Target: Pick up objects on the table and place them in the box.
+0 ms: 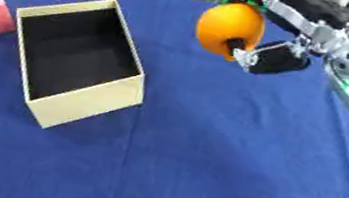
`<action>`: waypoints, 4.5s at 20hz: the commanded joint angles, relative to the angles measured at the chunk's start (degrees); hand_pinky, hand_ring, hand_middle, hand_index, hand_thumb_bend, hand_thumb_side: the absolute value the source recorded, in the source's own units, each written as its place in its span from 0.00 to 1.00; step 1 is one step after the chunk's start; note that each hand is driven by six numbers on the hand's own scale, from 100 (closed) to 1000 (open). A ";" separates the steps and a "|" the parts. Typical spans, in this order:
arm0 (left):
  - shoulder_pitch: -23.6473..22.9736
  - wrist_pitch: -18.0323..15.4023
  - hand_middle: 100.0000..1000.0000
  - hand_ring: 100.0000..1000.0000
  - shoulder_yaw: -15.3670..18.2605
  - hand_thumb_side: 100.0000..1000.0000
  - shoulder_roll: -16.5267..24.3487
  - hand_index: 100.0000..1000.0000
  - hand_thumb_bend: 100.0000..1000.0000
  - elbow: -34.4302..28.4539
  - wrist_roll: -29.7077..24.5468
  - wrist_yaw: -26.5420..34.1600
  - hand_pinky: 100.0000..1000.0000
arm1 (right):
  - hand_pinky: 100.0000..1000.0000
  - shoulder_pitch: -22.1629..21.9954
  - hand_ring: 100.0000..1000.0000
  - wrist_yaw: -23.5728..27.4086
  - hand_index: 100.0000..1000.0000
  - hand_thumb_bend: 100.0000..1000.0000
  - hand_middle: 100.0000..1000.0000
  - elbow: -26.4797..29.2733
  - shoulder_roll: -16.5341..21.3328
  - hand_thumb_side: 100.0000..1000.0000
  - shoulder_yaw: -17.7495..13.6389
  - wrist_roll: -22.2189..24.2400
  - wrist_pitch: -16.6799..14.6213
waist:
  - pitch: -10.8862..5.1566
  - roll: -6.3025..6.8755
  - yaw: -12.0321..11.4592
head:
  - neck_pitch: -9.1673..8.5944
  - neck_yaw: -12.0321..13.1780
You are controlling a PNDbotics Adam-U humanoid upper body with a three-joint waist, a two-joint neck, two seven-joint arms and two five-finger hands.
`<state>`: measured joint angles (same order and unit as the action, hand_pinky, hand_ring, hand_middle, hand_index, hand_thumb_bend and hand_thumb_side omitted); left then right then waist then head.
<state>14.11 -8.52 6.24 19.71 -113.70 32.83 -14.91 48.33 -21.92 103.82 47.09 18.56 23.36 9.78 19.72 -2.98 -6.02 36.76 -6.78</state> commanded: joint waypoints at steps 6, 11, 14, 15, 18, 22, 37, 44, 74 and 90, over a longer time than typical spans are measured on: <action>0.65 -0.13 0.63 0.69 -0.31 1.00 1.60 0.80 0.31 -0.90 -0.53 0.81 0.43 | 0.87 9.86 0.97 3.87 0.76 0.00 0.67 -3.32 -9.01 0.10 0.70 3.88 0.39 | -2.18 0.11 -1.13 | 1.42 -1.84; 1.12 -0.33 0.63 0.69 -0.58 1.00 1.64 0.80 0.32 -0.90 -0.76 1.12 0.43 | 0.88 14.10 0.98 3.19 0.77 0.00 0.67 -7.69 -15.16 0.14 2.13 6.09 -0.52 | -2.41 -0.03 -1.96 | 2.08 -3.38; 1.54 -0.42 0.63 0.69 -0.76 1.00 1.57 0.80 0.32 -0.90 -0.93 1.32 0.43 | 0.88 15.94 0.99 2.36 0.77 0.00 0.67 -10.74 -18.49 0.16 2.73 7.00 -1.15 | -2.31 -0.20 -2.41 | 2.40 -4.67; 1.66 -0.46 0.63 0.69 -0.81 1.00 1.54 0.80 0.32 -0.90 -0.98 1.37 0.43 | 0.89 16.39 0.99 1.94 0.77 0.00 0.67 -11.81 -19.63 0.16 2.89 7.22 -1.41 | -2.22 -0.25 -2.57 | 2.43 -5.18; 1.90 -0.52 0.63 0.69 -0.86 1.00 1.44 0.80 0.32 -0.90 -1.05 1.45 0.43 | 0.89 17.16 0.99 0.46 0.77 0.00 0.67 -14.53 -22.45 0.19 3.18 7.38 -2.27 | -1.96 -0.39 -2.89 | 2.38 -5.85; 2.35 -0.54 0.63 0.69 -1.02 1.00 1.28 0.80 0.31 -0.90 -1.18 1.57 0.43 | 0.89 17.86 1.00 -2.45 0.78 0.00 0.67 -18.19 -26.44 0.20 3.40 6.72 -3.32 | -1.59 -0.69 -3.30 | 2.08 -6.16; 2.81 -0.23 0.62 0.69 -1.10 1.00 0.86 0.80 0.31 -0.90 -1.26 1.83 0.43 | 0.97 17.36 1.00 -13.73 0.89 0.00 0.82 -25.81 -32.18 0.44 5.42 8.28 -9.22 | -0.83 -1.23 -4.11 | 1.05 -6.62; 2.71 -0.17 0.62 0.69 -1.10 1.00 0.87 0.80 0.31 -0.90 -1.30 1.89 0.43 | 1.00 17.52 1.00 -19.18 0.95 0.31 0.88 -23.28 -32.02 0.73 5.63 9.78 -12.39 | -1.00 -1.14 -3.99 | 0.98 -6.50; 3.33 1.72 0.62 0.70 -0.70 1.00 4.06 0.80 0.33 -0.90 -0.97 1.16 0.43 | 1.00 0.71 1.00 16.71 0.99 0.00 0.82 10.71 -12.49 0.62 -13.94 -7.61 2.26 | -2.35 0.01 -0.20 | 3.15 -0.30; 5.16 8.83 0.63 0.70 -2.33 1.00 16.36 0.81 0.31 -0.90 -4.50 -2.96 0.43 | 0.99 -14.66 1.00 28.65 1.00 0.00 0.80 10.77 -7.89 0.72 -20.47 -17.74 -6.44 | -5.39 0.65 2.30 | 5.48 2.44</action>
<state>18.52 -0.47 3.82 33.17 -113.69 28.67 -17.22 33.17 5.59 113.63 37.14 -0.86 6.22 4.04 15.49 -2.48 -3.79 41.82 -4.57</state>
